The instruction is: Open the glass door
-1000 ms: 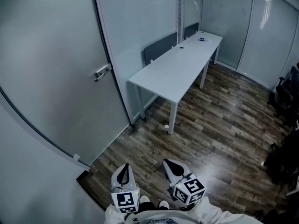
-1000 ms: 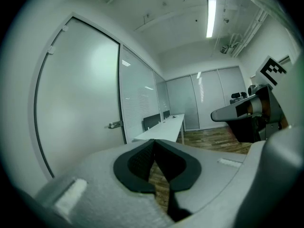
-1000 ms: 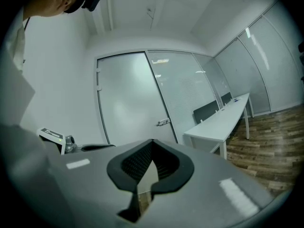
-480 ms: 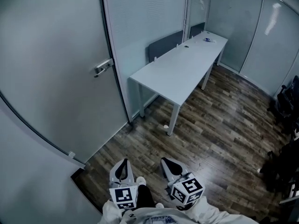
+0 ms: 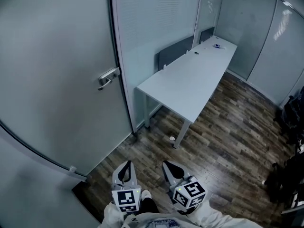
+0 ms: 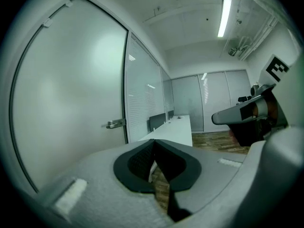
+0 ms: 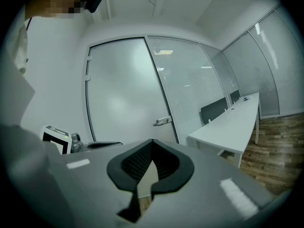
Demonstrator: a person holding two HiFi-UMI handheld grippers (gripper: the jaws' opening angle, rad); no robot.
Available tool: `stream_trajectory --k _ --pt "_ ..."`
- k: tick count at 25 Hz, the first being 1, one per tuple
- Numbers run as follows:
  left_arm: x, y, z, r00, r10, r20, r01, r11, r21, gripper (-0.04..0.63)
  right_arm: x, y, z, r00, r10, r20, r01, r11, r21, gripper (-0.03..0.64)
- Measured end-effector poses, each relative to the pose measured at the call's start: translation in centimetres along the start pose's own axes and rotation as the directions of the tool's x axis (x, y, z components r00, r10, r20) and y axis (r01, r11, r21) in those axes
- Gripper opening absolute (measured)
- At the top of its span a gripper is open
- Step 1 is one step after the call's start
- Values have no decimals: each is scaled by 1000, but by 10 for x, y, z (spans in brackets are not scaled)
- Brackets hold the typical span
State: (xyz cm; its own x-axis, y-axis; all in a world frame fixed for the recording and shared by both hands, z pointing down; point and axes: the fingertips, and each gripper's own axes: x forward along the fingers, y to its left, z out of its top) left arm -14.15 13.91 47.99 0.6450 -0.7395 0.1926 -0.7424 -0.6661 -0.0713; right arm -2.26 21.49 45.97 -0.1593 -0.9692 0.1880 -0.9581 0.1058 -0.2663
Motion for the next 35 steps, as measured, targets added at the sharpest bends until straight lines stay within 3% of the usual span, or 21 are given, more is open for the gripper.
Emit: stream_trajectory --k 14,27,31,35 --pt "79 88 3 1000 11 -9 -11 1000 -8 2 127 -7 20 1000 7 -19 -7 1000 6 5" --pt "137 107 7 1000 0 -7 0 1000 -12 2 178 -44 32 1000 -18 -23 18 1000 16 5" --pt "160 116 10 999 37 -8 -37 999 -16 2 208 -59 40 999 24 -29 -24 1000 15 5" --pt "190 132 11 991 128 -29 -129 991 -34 2 249 -76 55 993 108 -37 -108 994 1 5"
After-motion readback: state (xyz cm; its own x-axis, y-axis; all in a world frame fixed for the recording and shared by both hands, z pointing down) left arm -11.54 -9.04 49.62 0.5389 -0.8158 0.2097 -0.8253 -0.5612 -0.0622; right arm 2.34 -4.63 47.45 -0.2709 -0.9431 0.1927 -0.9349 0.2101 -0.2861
